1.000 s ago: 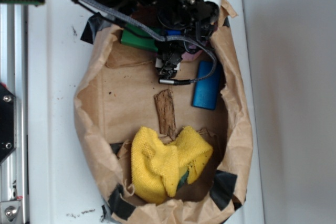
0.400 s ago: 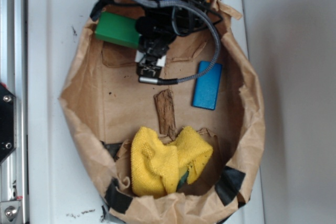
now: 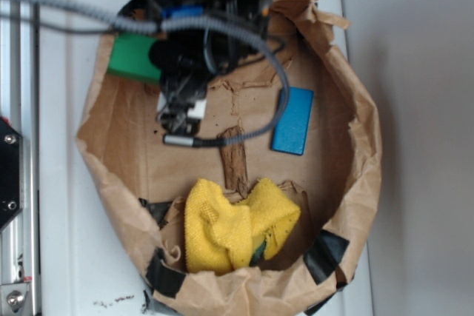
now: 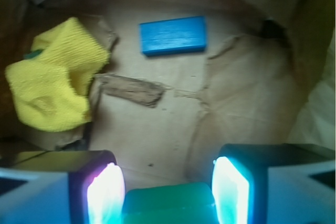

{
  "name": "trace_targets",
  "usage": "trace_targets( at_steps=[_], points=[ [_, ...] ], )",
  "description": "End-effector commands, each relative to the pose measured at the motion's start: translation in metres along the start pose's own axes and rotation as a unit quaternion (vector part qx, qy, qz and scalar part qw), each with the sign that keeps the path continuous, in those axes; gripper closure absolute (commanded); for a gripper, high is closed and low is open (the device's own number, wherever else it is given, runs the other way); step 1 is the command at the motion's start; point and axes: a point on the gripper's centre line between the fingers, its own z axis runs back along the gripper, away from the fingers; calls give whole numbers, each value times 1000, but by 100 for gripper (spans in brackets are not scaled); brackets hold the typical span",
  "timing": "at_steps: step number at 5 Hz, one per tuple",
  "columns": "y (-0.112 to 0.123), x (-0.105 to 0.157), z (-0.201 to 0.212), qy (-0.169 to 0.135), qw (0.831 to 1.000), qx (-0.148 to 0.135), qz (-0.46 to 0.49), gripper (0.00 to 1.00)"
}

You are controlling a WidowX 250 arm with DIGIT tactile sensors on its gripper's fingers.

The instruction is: Grab the green block.

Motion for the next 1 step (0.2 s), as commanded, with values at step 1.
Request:
trace_targets(
  at_steps=[1],
  points=[
    [-6,26,23,-16,1000,-5,24,100]
  ],
)
